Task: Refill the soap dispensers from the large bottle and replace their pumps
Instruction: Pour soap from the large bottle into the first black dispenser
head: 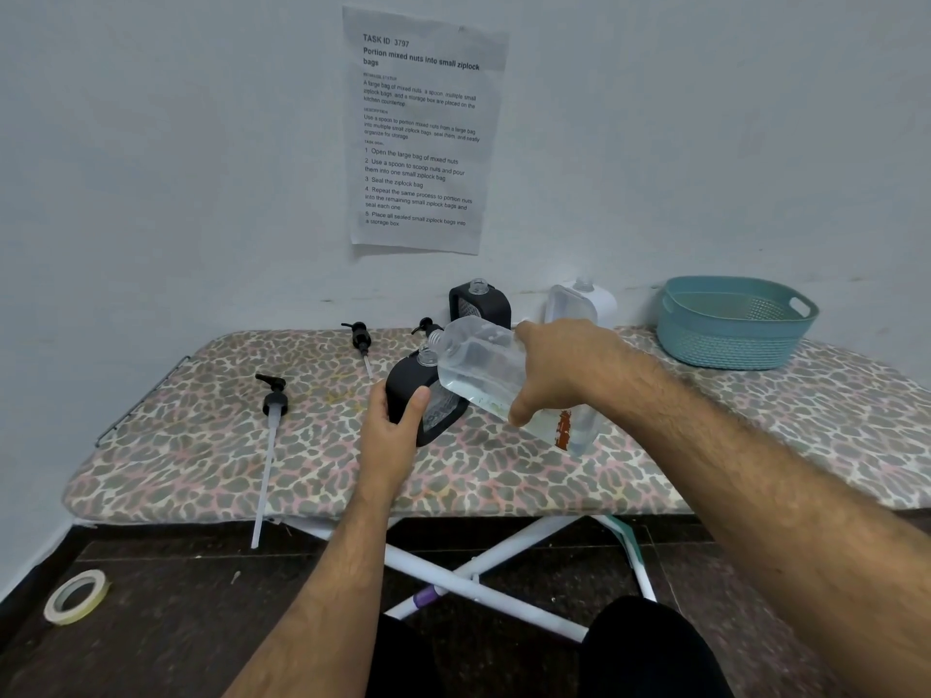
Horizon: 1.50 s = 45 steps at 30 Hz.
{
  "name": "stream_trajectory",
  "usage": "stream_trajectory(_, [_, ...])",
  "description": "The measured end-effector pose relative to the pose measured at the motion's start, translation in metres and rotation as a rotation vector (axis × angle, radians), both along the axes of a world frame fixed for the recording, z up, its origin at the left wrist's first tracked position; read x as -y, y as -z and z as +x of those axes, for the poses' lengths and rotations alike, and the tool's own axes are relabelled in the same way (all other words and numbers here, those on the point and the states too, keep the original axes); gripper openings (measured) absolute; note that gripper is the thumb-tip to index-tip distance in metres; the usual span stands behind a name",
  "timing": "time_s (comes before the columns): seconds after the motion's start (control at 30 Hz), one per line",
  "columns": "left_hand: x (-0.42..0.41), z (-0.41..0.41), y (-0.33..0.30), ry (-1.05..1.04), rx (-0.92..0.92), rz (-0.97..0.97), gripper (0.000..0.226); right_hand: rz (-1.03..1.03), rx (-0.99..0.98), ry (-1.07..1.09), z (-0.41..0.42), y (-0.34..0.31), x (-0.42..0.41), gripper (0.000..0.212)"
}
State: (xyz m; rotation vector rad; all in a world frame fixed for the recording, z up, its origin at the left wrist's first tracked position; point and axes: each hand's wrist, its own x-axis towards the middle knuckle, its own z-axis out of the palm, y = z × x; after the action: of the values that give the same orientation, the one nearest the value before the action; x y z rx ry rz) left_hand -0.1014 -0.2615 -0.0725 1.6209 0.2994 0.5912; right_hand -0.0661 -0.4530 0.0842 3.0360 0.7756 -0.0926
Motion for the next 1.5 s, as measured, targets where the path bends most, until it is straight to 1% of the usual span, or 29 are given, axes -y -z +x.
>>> stream_trajectory(0.2, [0.0007, -0.0002, 0.0004, 0.007, 0.004, -0.004, 0.036, -0.002, -0.004, -0.004, -0.0001, -0.0005, -0.0004, 0.091])
stream_trajectory(0.57, [0.0004, 0.0003, -0.0005, -0.001, 0.006, -0.014, 0.032, 0.003, -0.006, -0.007, -0.0001, -0.0007, 0.0004, 0.091])
stream_trajectory(0.8, [-0.0017, 0.0015, 0.0035, -0.004, -0.002, 0.001, 0.045, -0.014, 0.002, -0.015, 0.0025, 0.0007, 0.0003, 0.093])
stream_trajectory(1.07, [0.0001, 0.0007, 0.0010, 0.000, 0.019, -0.012, 0.039, -0.018, -0.003, -0.011, 0.0022, 0.0009, 0.0001, 0.091])
stream_trajectory(1.5, [-0.0009, 0.0018, 0.0024, -0.007, 0.019, -0.006, 0.042, -0.021, -0.005, -0.015, 0.0039, 0.0019, 0.0004, 0.093])
